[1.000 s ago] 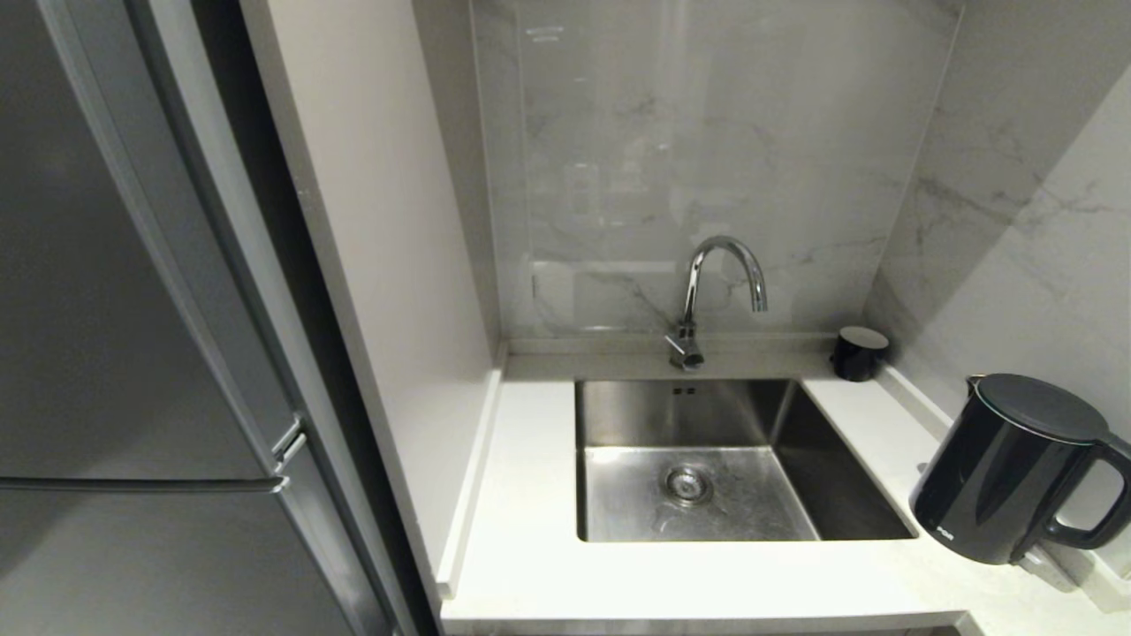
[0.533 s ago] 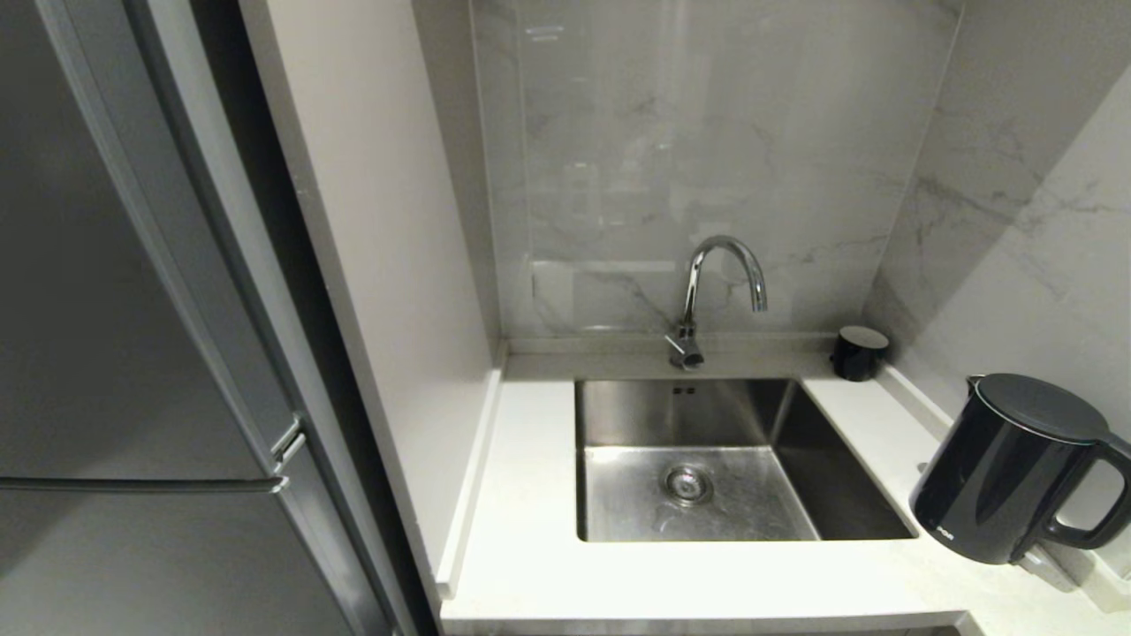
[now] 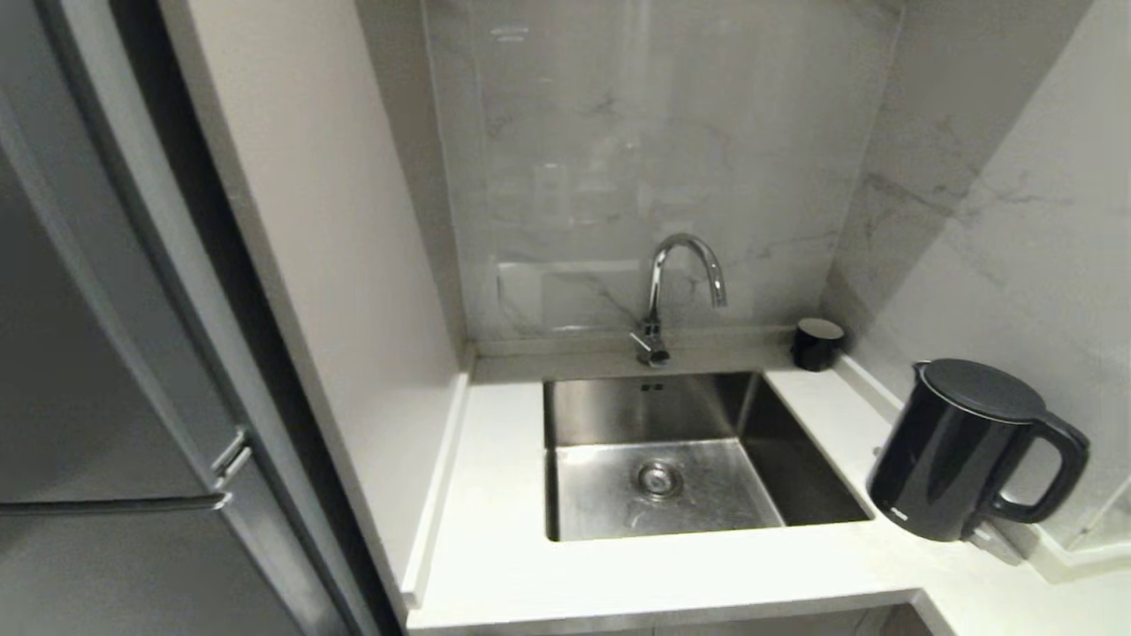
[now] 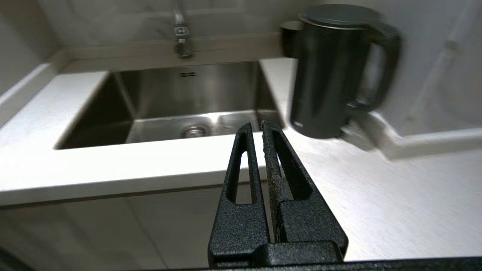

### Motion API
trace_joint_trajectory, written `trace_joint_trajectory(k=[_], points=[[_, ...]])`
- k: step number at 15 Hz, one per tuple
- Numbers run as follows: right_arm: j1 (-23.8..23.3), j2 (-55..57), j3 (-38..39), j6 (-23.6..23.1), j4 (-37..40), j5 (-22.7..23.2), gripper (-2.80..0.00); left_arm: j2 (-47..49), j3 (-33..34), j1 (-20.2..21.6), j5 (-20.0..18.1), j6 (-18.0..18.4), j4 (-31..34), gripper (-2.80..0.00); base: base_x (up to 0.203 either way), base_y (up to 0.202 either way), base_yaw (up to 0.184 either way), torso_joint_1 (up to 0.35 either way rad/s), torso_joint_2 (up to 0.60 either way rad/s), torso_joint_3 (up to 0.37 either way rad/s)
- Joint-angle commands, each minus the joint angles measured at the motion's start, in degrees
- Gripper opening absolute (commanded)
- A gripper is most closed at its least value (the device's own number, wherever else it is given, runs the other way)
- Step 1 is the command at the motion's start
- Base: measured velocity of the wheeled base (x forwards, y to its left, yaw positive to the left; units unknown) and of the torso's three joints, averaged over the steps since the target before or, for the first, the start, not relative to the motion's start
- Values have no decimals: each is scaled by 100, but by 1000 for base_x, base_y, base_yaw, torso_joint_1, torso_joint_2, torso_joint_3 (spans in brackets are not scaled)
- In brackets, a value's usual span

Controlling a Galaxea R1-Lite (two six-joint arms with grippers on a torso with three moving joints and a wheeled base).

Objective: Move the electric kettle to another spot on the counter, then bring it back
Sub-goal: Grab the kettle

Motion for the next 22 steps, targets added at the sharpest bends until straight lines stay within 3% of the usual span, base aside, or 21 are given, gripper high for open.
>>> trace_joint_trajectory(k=[1, 22], points=[[0, 0, 0, -2, 2, 4, -280, 2, 1, 1, 1, 1, -2, -280, -1, 10, -171, -2, 9, 5], [0, 0, 0, -2, 2, 4, -280, 2, 1, 1, 1, 1, -2, -280, 1, 9, -175, 0, 7, 5]])
